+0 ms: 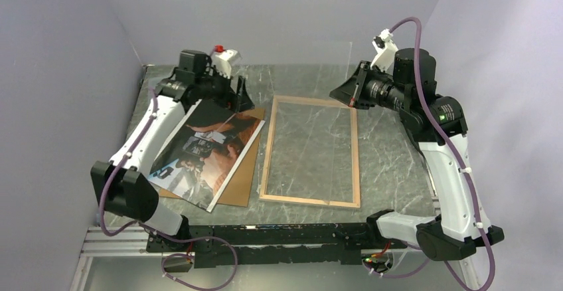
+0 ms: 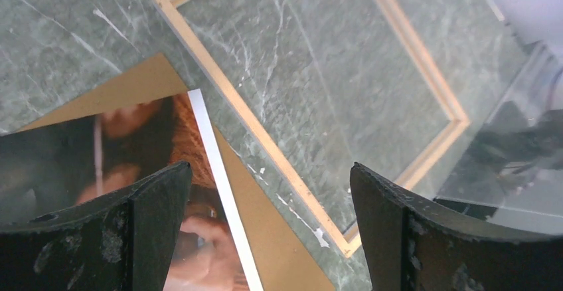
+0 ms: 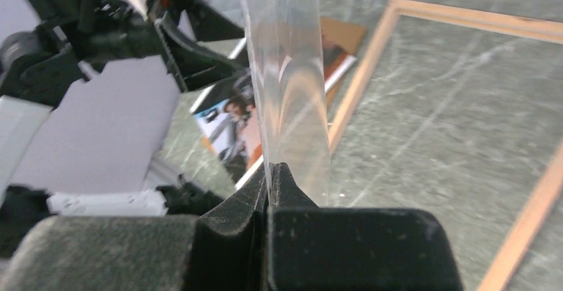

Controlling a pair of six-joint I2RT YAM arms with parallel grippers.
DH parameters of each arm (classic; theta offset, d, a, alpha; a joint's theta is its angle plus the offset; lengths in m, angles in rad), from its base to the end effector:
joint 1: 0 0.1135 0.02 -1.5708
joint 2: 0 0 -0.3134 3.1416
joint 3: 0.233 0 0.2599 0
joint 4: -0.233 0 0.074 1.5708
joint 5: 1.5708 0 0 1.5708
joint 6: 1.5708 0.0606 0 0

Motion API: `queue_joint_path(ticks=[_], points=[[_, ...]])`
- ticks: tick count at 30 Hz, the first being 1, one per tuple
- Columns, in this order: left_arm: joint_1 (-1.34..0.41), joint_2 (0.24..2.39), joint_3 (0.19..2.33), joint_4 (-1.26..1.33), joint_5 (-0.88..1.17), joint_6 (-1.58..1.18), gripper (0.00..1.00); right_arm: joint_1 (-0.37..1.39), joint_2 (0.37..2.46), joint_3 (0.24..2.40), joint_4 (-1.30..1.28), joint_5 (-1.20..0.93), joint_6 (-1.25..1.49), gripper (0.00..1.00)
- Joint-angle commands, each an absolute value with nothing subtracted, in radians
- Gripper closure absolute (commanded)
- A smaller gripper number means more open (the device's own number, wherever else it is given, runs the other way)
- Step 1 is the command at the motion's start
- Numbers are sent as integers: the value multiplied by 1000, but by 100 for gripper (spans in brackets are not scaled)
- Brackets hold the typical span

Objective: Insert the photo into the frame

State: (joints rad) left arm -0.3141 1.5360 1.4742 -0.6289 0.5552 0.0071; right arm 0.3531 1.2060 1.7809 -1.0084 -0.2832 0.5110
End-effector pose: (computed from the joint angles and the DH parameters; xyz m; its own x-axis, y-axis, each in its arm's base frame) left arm 0.3344 -0.1422 0.3910 -0.6013 0.2017 -0.7732 0.6533 0.6813 -0.3303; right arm 0.1891 0.0877 0.5386 -0.6225 0.2710 -0.7342 -0.3044 0.7804 0.5462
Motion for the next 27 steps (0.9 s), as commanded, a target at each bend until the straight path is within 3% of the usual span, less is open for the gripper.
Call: queue_joint_path(ticks=[1, 8, 17, 27], points=[[-251, 1488, 1452, -672, 806, -13, 5, 352, 1166, 1750, -825, -529, 555, 100], [-196, 1460, 1353, -696, 831, 42, 5, 319, 1168, 1548, -718, -566, 588, 100], [-181, 1520, 1241, -708, 800, 135, 14, 198, 1192, 1249, -589, -663, 569, 100], [-196, 1607, 1162, -640, 651, 218, 18, 134, 1306, 1263, -721, -522, 375, 100]])
